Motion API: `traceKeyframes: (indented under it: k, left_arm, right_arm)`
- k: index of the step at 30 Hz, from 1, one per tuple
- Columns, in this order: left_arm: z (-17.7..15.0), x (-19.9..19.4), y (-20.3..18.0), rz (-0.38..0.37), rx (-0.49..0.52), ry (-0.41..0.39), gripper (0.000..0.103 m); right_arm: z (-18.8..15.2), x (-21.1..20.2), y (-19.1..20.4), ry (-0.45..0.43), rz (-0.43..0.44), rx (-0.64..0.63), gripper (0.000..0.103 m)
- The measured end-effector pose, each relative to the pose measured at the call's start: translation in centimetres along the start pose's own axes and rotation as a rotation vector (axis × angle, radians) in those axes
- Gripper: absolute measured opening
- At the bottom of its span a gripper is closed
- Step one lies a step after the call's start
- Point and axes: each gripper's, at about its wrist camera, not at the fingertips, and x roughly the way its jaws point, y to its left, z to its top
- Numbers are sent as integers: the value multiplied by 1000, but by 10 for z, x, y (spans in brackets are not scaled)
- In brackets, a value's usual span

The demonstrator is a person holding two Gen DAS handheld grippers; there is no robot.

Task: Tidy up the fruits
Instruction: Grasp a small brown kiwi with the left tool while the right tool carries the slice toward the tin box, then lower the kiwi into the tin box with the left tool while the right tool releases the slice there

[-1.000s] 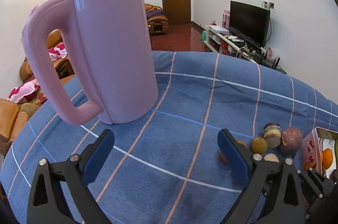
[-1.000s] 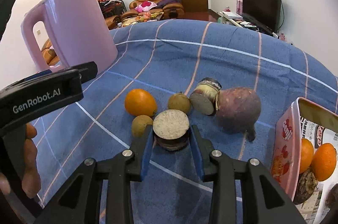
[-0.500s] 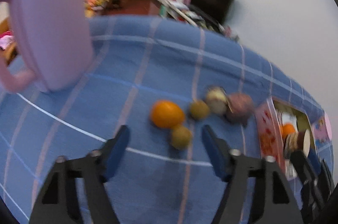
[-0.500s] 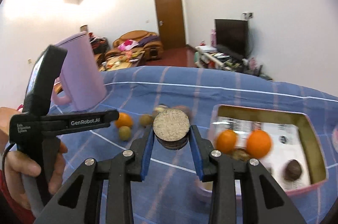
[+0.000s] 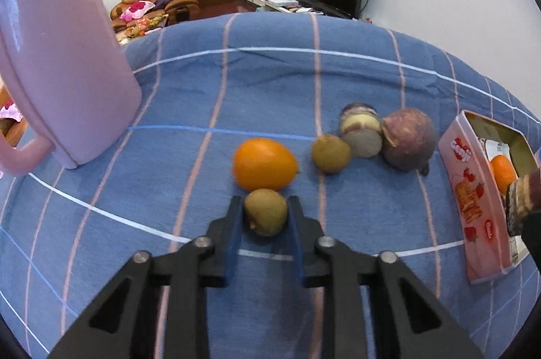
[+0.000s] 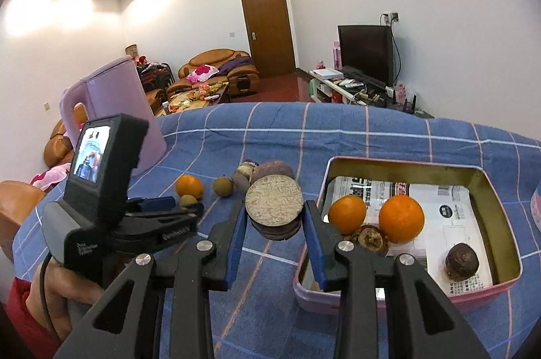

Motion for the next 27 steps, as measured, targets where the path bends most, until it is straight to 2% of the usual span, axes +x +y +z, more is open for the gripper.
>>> traceKeyframes:
  k: [2, 4, 9, 12, 16, 22, 27]
  left_arm:
    - [3, -5, 14, -40, -50, -18, 27]
    - [6, -17, 24, -65, -76, -80, 27]
    - [8, -63, 34, -204, -126, -333, 27]
    - [5, -74, 24, -191, -99, -422, 27]
    - [7, -66, 5, -258, -87, -394, 27]
    - [7, -67, -39, -266, 0, -381, 27]
    - [3, -78, -77, -323, 22, -346, 27]
  right_arm:
    - [1, -1, 0, -3, -6, -3, 36]
    - [3, -3, -2, -15, -3, 1, 36]
    - [7, -14, -10, -53, 4, 13, 36]
    - [8, -21, -16, -71, 0, 1, 36]
    - [5, -33, -34, -102, -81, -33, 36]
    - [1, -42, -88, -102, -175, 21, 36]
    - [4, -47, -126, -104, -230, 79, 36]
